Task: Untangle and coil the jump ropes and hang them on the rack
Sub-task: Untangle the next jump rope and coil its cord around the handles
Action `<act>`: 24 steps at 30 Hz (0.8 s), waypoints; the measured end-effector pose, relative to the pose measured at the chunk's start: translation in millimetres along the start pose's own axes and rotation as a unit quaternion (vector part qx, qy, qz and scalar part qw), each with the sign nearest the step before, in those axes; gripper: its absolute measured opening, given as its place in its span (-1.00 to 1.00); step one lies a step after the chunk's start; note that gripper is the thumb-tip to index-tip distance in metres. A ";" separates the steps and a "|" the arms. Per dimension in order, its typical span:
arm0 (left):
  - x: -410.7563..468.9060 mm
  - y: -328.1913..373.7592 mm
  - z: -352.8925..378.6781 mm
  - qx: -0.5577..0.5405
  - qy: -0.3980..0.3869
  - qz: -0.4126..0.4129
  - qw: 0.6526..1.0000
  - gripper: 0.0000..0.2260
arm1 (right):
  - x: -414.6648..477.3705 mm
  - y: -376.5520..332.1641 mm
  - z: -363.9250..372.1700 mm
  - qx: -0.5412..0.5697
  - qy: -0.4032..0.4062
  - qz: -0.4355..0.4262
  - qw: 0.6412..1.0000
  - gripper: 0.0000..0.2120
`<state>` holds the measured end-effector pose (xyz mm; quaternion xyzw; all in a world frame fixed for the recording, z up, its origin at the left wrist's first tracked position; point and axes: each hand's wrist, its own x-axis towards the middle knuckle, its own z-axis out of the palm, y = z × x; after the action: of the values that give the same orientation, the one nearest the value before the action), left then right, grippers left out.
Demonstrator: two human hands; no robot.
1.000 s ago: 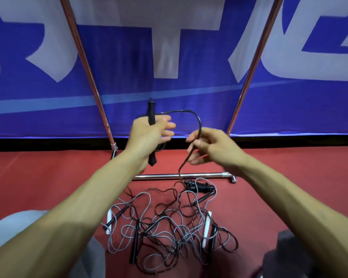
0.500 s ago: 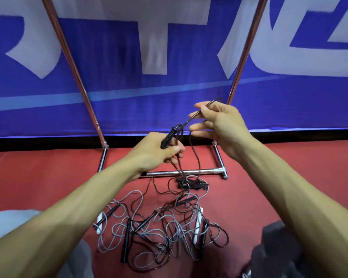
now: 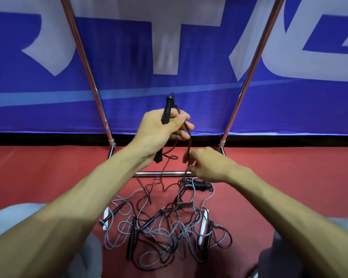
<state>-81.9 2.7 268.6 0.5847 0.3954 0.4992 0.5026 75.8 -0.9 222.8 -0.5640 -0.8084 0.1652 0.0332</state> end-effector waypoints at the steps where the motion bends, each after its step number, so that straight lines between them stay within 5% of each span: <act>1: -0.4 3.9 -0.6 -0.020 0.000 0.012 1.000 -0.87 | 1.3 1.5 3.2 -0.027 -0.010 0.001 1.000 -0.81; 4: -2.6 13.6 -1.9 -0.074 0.003 0.032 0.997 -0.89 | 4.1 3.5 7.1 -0.040 -0.047 0.000 0.998 -0.81; 7: -3.7 15.4 -3.3 -0.100 0.015 0.029 0.994 -0.90 | 5.0 -2.3 6.4 0.093 -0.056 -0.007 0.994 -0.85; 12: -1.9 14.0 -7.7 -0.123 0.024 0.012 0.992 -0.88 | 7.8 -4.3 9.3 0.071 -0.019 -0.017 0.997 -0.89; 14: -0.9 10.7 -7.8 -0.094 0.031 -0.002 0.995 -0.81 | 8.1 -1.4 3.9 0.159 0.013 0.021 0.987 -0.89; 18: 2.1 0.5 -9.8 -0.004 0.080 -0.053 0.995 -0.68 | 3.9 -1.9 -18.3 0.440 0.105 0.099 0.886 -0.81; 24: -1.4 -12.1 2.5 0.046 0.023 -0.089 0.995 -0.70 | -9.1 -7.0 -57.7 0.620 0.203 0.081 0.753 -0.78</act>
<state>-79.2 3.1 256.5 0.5581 0.4801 0.4471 0.5081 86.6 1.8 280.5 -0.5032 -0.4544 0.5138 0.5257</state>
